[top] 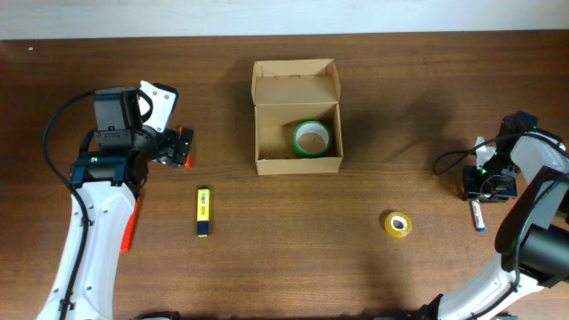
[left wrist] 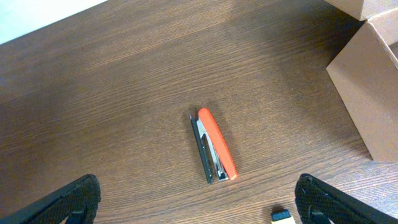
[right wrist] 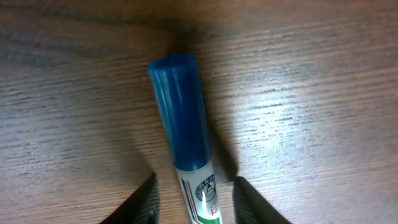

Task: Pack container
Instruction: 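Move the right gripper to the blue marker and grasp it, then carry the blue marker into the box and release it, then move the right gripper to the yellow tape roll and grasp it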

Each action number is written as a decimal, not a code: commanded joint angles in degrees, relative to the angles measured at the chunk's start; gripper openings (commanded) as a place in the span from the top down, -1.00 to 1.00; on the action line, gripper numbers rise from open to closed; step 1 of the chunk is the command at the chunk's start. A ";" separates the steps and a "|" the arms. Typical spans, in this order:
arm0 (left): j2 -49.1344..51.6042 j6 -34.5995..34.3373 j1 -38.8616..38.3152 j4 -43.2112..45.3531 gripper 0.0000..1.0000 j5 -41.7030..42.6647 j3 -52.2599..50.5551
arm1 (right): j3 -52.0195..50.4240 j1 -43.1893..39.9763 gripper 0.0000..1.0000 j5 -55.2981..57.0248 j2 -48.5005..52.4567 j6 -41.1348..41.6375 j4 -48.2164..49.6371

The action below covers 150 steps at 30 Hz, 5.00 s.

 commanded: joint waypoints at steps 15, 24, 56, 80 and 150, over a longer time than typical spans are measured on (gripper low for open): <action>0.50 0.72 0.24 1.29 -0.99 -0.39 0.90 | 2.05 -0.28 0.93 -14.38 1.27 10.84 0.87; 0.50 0.72 0.24 1.29 -0.99 -0.39 0.90 | 16.65 0.39 0.92 -15.74 -1.53 15.34 -13.68; 0.50 0.74 0.24 3.21 -0.99 -0.39 0.90 | 62.73 53.13 0.93 -16.57 14.16 -27.71 -28.76; 0.50 0.72 0.24 3.10 -0.99 -0.37 0.90 | 62.14 56.24 0.93 -18.69 29.51 -37.33 -36.70; 0.57 1.40 0.24 3.63 -0.99 -0.42 0.90 | -22.84 33.77 -0.14 -10.27 -26.45 24.55 -2.10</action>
